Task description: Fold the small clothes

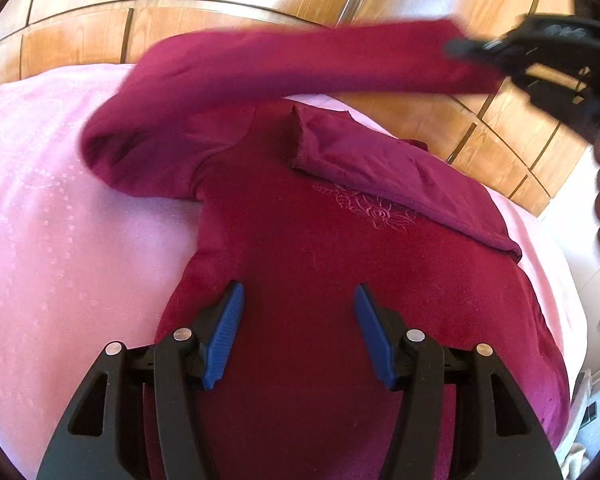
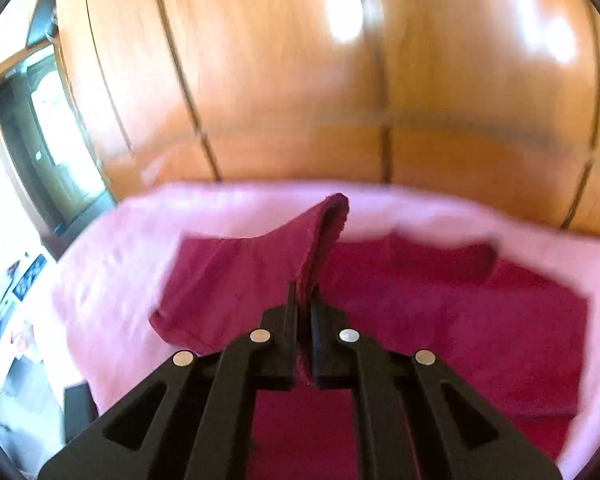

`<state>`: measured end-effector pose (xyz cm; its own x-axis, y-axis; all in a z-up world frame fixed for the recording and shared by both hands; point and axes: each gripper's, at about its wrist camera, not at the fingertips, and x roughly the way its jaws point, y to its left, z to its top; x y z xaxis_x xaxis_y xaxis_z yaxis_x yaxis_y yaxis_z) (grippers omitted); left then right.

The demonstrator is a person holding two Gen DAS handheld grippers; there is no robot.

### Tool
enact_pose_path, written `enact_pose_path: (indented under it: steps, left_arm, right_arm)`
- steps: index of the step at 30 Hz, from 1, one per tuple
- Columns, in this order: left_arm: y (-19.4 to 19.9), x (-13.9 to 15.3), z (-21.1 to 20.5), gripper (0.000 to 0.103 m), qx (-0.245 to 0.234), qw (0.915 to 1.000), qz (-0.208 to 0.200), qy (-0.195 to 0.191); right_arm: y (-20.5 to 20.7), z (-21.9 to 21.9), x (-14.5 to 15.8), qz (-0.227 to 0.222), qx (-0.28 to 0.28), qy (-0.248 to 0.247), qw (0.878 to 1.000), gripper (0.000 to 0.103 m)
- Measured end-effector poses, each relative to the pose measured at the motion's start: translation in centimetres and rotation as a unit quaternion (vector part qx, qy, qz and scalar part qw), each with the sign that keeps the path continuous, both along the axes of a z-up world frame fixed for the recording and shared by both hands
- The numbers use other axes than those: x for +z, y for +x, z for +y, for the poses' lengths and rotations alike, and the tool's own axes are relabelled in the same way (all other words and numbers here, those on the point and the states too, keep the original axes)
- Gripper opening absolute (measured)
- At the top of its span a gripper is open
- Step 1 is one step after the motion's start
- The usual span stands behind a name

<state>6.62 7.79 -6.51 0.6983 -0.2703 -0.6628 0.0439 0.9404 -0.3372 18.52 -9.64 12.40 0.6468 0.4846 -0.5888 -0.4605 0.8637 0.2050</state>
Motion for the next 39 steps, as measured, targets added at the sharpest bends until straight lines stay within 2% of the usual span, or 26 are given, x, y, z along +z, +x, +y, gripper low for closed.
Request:
enact_pose_path:
  steps: [2,5,8,12,16,20,22,23,25,28,32,39]
  left_arm:
    - [0.0,0.0,0.0,0.056,0.0,1.0,0.0,0.001]
    - [0.0,0.0,-0.1,0.056,0.0,1.0,0.001,0.004]
    - [0.1,0.0,-0.3,0.056,0.001,1.0,0.001,0.007]
    - [0.3,0.0,-0.4,0.056,0.001,0.9999,0.003,0.011]
    - [0.4,0.0,-0.6,0.056,0.001,0.9999,0.005,0.013]
    - [0.8,0.7,-0.8,0.056,0.0,0.9996,0.019,0.023]
    - [1.2,1.6,-0.6,0.056,-0.002,0.9994,0.032,0.015]
    - [1.3,2.6,-0.2,0.056,-0.002,0.9997,0.023,-0.003]
    - [1.8,4.1,0.1,0.056,-0.001,1.0,0.006,-0.003]
    - [3.4,5.7,0.7,0.056,0.004,0.9999,-0.012,-0.003]
    - [6.7,6.7,1.0,0.056,0.006,0.9997,-0.022,0.0]
    - [12.6,6.9,-1.1,0.056,-0.005,0.9996,-0.025,0.007]
  right_arm:
    - [0.2,-2.8,1.6,-0.028,-0.035,-0.006,0.999,0.004]
    - [1.4,-6.6,1.4,-0.019,-0.082,-0.007,0.996,0.004]
    - [2.8,-10.8,-1.2,0.012,-0.134,-0.016,0.991,0.004]
    - [4.5,-14.8,-6.4,0.083,-0.192,-0.009,0.978,0.004]
    - [4.9,-17.5,-11.2,0.143,-0.224,0.004,0.964,0.004]
    - [4.4,-18.2,-14.0,0.166,-0.23,0.007,0.959,0.005]
    - [4.4,-18.5,-13.8,0.163,-0.226,0.022,0.96,0.009]
    - [4.3,-18.7,-13.7,0.161,-0.226,0.021,0.96,0.022]
    - [3.6,-18.9,-12.5,0.146,-0.228,0.011,0.963,0.037]
    - [3.2,-18.8,-10.4,0.115,-0.213,0.01,0.97,0.038]
    - [3.0,-16.2,-8.4,0.087,-0.171,-0.003,0.981,0.044]
    - [5.4,-14.1,-9.5,0.097,-0.156,-0.02,0.983,0.049]
